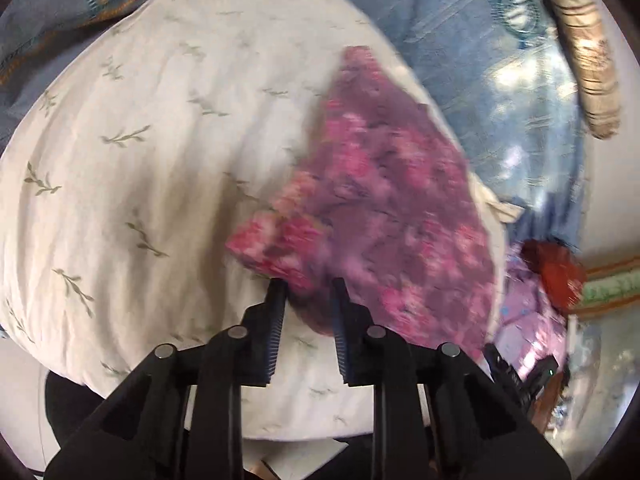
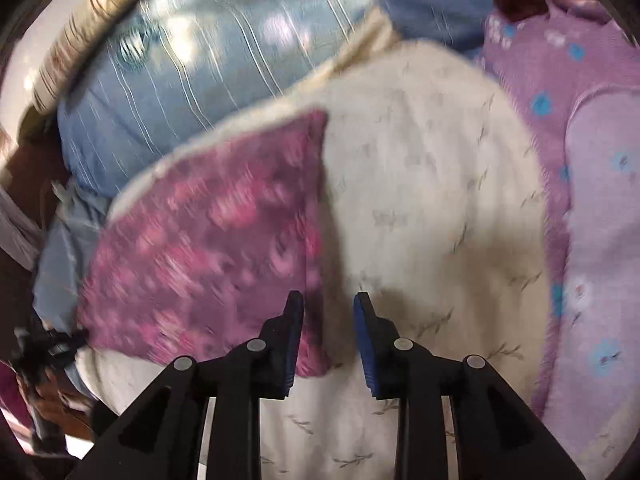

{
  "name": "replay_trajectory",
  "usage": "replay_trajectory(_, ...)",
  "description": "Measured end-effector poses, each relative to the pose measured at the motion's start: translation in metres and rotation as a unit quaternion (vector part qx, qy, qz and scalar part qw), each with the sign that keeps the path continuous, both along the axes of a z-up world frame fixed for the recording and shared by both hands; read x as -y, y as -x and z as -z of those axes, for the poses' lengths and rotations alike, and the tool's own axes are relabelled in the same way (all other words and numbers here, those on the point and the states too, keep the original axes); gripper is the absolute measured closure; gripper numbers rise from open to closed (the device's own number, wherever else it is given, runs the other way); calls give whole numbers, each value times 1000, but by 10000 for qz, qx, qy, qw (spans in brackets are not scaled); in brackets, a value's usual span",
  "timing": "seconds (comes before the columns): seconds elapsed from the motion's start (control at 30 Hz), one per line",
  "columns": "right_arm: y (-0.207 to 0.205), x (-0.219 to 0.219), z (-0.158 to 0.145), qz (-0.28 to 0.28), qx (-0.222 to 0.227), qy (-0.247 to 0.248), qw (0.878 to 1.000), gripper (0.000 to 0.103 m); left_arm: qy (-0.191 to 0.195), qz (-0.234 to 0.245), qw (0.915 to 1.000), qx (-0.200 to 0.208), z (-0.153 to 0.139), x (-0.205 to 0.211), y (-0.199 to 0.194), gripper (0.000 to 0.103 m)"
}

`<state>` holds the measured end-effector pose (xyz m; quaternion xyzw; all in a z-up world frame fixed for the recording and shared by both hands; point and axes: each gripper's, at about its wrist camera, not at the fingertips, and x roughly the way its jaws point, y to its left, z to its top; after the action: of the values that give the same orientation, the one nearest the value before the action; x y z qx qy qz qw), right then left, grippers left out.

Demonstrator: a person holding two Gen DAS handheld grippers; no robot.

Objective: Fold small clothes

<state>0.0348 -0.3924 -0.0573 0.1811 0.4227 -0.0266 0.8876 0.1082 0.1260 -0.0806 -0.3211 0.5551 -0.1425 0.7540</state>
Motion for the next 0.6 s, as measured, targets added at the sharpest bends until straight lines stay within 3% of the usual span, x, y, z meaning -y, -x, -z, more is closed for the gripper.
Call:
replay_trajectory(0.03,2,-4,-12,-82,212,12,9997,75,7,52,9999,118,-5,3,1,83)
replay_trajectory(0.13,-9,-31,-32,-597,619,-156,9962,74,-72,153,9994,306,-10,15,-7,66)
replay_trajectory(0.3,-43,-97,-4,-1391,360,-548,9881,74,-219,10,9998,1,15,22,-22,67)
replay_trajectory(0.4,-65,-120,51,-1500,-506,-512,9861,75,-158,2,9999,-19,17,9,-17,73)
replay_trajectory(0.43,-61,-117,52,-1429,-268,-607,9875,76,-118,-15,9999,14,15,1,-13,73)
replay_trajectory(0.53,-59,-109,42,-1385,-340,-808,9865,73,-48,-257,9994,227,3,-25,-1,73)
replay_trajectory(0.6,-53,-108,30,-1464,-67,-877,9853,72,37,-439,9986,308,-2,-43,2,72)
